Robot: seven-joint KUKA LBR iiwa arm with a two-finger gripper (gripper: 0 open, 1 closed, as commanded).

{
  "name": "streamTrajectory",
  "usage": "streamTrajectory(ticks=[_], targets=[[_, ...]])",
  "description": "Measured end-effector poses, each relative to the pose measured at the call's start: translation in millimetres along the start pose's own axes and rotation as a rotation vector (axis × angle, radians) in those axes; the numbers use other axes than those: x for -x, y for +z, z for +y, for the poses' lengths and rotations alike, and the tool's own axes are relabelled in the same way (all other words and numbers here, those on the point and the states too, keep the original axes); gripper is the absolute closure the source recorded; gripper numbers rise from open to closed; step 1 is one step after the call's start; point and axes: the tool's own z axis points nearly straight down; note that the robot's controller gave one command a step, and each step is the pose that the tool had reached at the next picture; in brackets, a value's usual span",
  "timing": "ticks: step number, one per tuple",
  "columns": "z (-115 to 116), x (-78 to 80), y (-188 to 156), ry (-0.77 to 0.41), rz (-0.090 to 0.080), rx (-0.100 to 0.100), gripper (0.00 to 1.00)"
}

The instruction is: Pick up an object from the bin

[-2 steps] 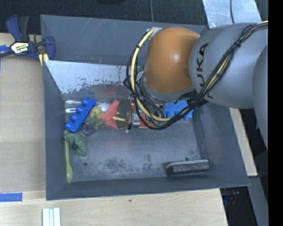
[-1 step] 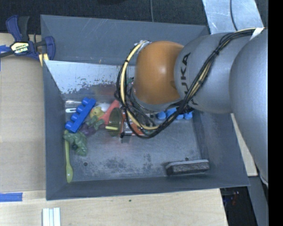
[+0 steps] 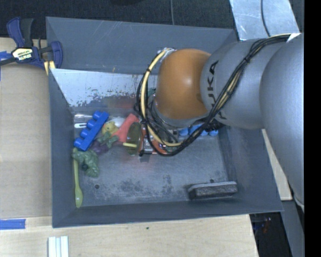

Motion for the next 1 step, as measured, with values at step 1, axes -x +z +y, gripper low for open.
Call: streamTrajectory(ticks=[1], targets=[[3.9, 2.9, -60.4, -0.020, 0.006, -0.002, 1.00]])
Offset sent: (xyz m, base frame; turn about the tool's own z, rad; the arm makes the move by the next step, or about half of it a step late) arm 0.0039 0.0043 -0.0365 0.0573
